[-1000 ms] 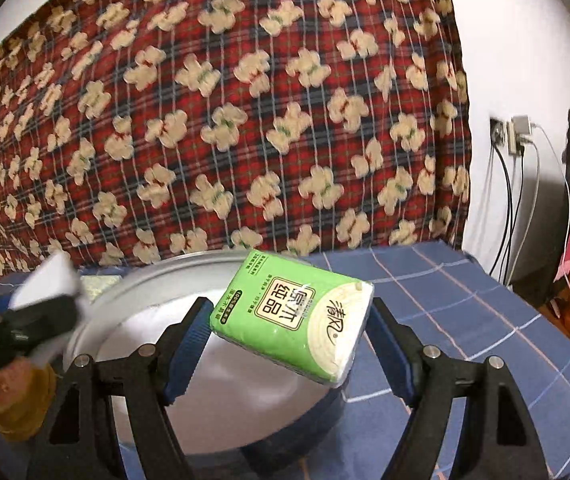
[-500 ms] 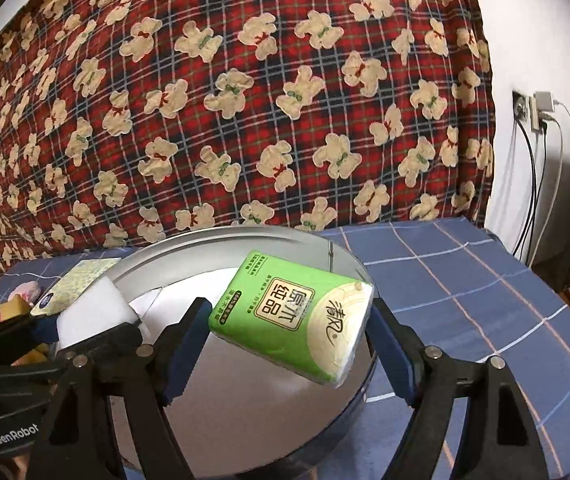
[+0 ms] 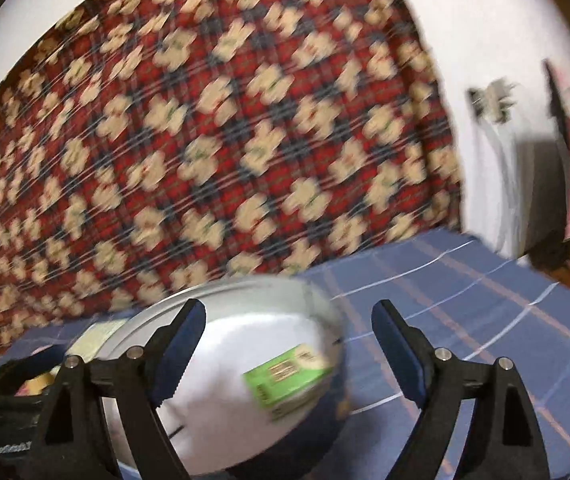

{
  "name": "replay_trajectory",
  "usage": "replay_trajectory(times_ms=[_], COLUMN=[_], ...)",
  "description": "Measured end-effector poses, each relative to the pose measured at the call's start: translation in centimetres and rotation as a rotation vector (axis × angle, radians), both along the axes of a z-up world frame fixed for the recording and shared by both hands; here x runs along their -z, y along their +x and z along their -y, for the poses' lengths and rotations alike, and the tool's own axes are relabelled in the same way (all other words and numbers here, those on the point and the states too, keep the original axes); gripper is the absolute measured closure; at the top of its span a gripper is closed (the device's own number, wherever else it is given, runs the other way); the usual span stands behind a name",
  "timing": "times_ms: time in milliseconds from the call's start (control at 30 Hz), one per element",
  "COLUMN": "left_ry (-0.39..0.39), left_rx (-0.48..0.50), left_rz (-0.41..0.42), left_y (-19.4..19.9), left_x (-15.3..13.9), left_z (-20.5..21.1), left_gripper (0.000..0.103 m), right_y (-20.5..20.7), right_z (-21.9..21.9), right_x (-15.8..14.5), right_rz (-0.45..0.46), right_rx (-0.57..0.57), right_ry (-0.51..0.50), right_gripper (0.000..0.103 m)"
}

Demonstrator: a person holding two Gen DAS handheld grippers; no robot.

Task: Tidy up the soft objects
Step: 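Drop the white sponge into the tin with the left tool while the right tool drops the tissue pack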

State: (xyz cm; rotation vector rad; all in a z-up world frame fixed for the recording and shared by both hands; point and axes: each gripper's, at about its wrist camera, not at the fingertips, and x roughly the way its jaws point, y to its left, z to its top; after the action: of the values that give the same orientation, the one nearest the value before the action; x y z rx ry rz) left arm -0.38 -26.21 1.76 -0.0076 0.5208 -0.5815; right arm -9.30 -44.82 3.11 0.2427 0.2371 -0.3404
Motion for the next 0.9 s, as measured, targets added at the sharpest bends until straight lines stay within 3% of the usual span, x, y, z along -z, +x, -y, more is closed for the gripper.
replay_trajectory(times_ms=[133, 233, 500, 900], left_ry=[0.039, 0.054, 0.074, 0.125], left_rx=[-0.037, -0.057, -0.108, -0.131], left_rz=[0.082, 0.08, 0.136, 0.171], left_y=[-1.0, -1.1, -2.0, -3.3], left_x=[-0.2, 0.1, 0.3, 0.9], left_z=[-0.5, -1.0, -2.3, -4.0], left_gripper=[0.0, 0.0, 0.0, 0.0], right_y=[-1.0, -1.6, -1.7, -3.2], right_z=[0.4, 0.3, -2.3, -3.4], right_x=[-0.2, -0.3, -0.3, -0.7], right_rz=[0.027, 0.045, 0.028, 0.06], right_rx=[0.099, 0.13, 0.105, 0.173], right_ry=[-0.009, -0.011, -0.085, -0.119], right_gripper=[0.016, 0.016, 0.016, 0.016])
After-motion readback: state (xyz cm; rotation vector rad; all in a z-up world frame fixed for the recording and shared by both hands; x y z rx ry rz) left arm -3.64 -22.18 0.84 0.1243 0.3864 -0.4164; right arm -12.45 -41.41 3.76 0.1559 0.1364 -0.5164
